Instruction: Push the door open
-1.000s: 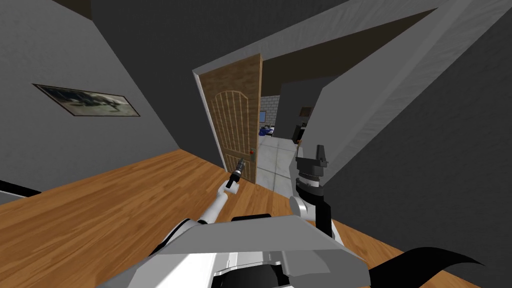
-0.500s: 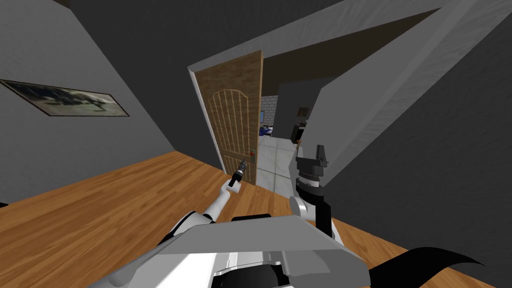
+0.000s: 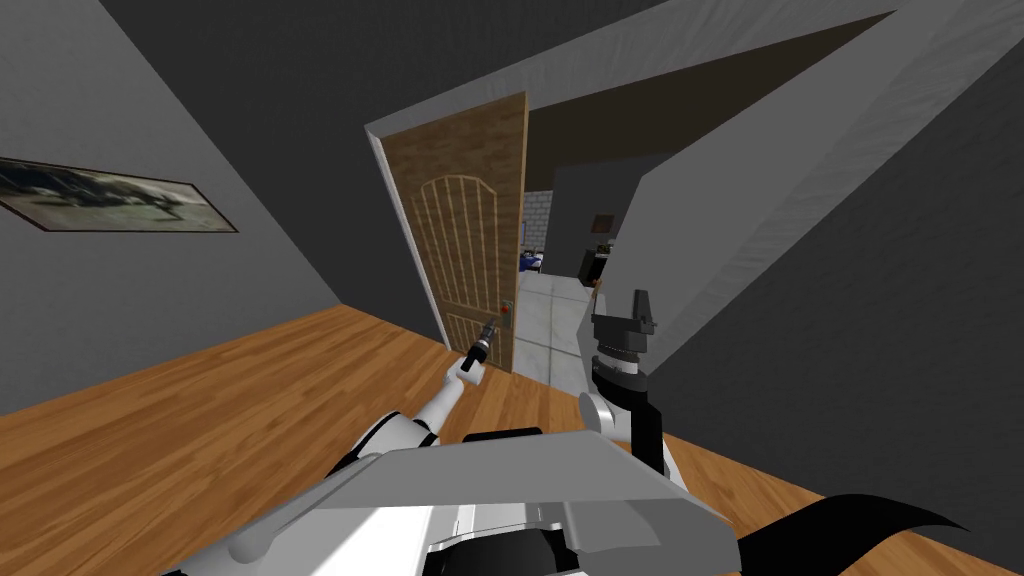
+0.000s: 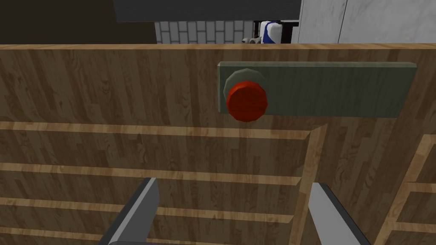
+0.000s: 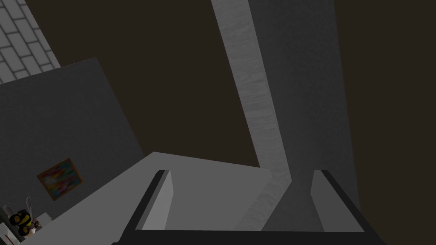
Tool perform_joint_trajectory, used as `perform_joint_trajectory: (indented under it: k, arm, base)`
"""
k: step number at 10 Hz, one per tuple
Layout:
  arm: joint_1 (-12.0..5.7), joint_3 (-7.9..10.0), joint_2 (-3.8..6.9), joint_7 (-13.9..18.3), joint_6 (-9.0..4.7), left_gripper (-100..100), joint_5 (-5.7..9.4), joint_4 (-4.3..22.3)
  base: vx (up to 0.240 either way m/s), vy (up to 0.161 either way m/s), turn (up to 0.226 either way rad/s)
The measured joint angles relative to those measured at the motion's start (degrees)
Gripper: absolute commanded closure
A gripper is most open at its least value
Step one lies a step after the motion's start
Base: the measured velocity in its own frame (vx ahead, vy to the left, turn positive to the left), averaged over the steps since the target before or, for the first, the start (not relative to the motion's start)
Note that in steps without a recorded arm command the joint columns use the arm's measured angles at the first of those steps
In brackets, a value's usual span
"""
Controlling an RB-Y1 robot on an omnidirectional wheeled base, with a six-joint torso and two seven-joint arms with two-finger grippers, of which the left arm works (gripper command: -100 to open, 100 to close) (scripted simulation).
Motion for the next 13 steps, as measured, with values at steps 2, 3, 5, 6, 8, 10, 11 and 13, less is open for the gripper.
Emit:
perform_joint_trajectory:
  k: [2,3,5,6,8,10,11,13]
  arm:
    - [-1.54,-0.26,-0.62,-0.12,-0.23,-100,0.15,2.63]
    - [-2.41,-0.44,-0.91,-0.08,-0.45,-100,0.24,4.11]
    - [-2.52,-0.44,0.08,0.07,-0.80,-100,0.28,4.66]
    - [-2.74,-0.20,0.46,-0.11,-0.89,-100,0.34,4.95]
    - [-2.44,0.02,1.09,-0.42,-0.37,-100,0.36,4.12]
    - [-2.54,0.20,1.24,-0.45,-0.61,-100,0.42,4.60]
    - [-2.52,0.31,1.05,-0.47,-0.70,-100,0.44,4.66]
    - [-2.83,0.61,0.05,-0.56,-1.01,-100,0.54,5.34]
  base:
    - [0.045,0.053,-0.052]
    - [0.019,0.030,-0.017]
    - [0.119,-0.053,-0.023]
    - [0.180,-0.058,-0.023]
    - [0.181,-0.073,-0.020]
    - [0.178,-0.063,-0.022]
    - [0.166,-0.057,-0.022]
    - [0.122,-0.055,-0.012]
